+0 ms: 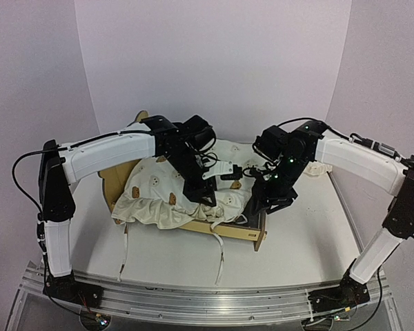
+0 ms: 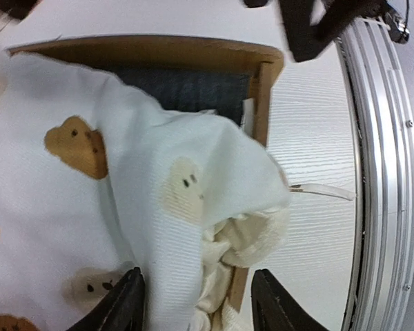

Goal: Set up the pet bed

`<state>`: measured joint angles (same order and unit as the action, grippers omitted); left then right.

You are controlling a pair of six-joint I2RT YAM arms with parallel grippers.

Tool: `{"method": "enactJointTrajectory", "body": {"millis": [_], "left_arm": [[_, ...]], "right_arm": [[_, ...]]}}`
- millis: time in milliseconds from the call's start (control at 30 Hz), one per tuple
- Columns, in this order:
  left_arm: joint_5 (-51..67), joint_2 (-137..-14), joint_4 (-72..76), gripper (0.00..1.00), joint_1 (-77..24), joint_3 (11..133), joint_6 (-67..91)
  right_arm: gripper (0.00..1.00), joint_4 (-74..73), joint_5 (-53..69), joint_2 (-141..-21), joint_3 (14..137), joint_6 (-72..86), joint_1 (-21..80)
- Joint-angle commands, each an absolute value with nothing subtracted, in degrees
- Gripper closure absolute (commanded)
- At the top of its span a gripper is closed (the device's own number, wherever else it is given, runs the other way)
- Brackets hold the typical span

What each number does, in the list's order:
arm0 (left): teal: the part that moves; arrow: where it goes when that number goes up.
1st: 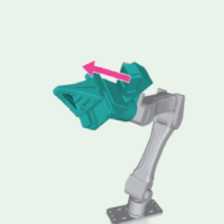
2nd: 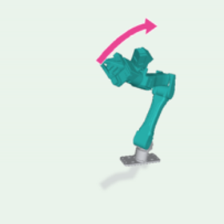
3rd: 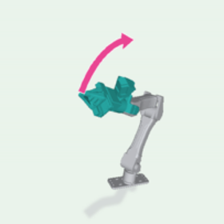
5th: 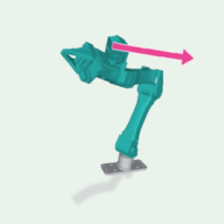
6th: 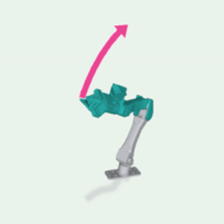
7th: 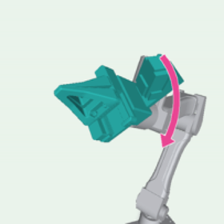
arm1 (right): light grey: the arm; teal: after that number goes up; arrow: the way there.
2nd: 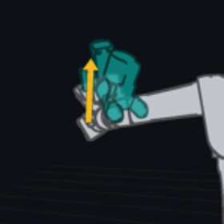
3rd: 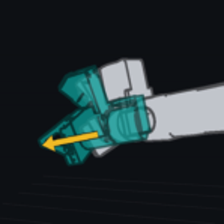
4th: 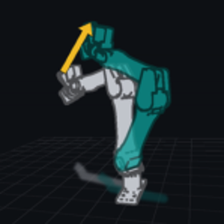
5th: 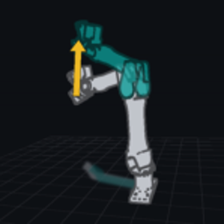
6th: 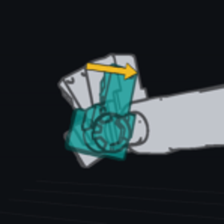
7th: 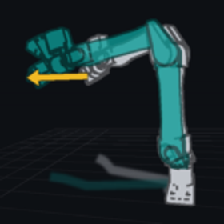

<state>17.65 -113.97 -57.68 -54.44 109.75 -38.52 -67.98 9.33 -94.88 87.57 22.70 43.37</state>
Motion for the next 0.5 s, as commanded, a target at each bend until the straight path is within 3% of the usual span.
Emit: {"method": "enactJointTrajectory", "body": {"millis": [0,67,200,467], "left_arm": [[19.9,-113.1,-58.9,0.55,-60.0,112.1,-36.3],[21.1,-114.9,-57.8,0.61,-60.7,112.7,-34.5],[17.9,-118.0,-54.9,0.62,-60.9,111.9,-33.3],[17.6,-123.3,-56.3,0.50,-60.0,111.5,-34.7]], "right_arm": [[0.51,-67.9,5.1,-92.3,84.8,24.5,42.3],[0.51,-64.9,5.1,-91.0,82.3,25.4,41.5],[0.50,-59.7,6.6,-89.7,78.1,27.0,41.1],[0.50,-52.1,10.8,-86.8,70.4,28.4,41.1]]}}
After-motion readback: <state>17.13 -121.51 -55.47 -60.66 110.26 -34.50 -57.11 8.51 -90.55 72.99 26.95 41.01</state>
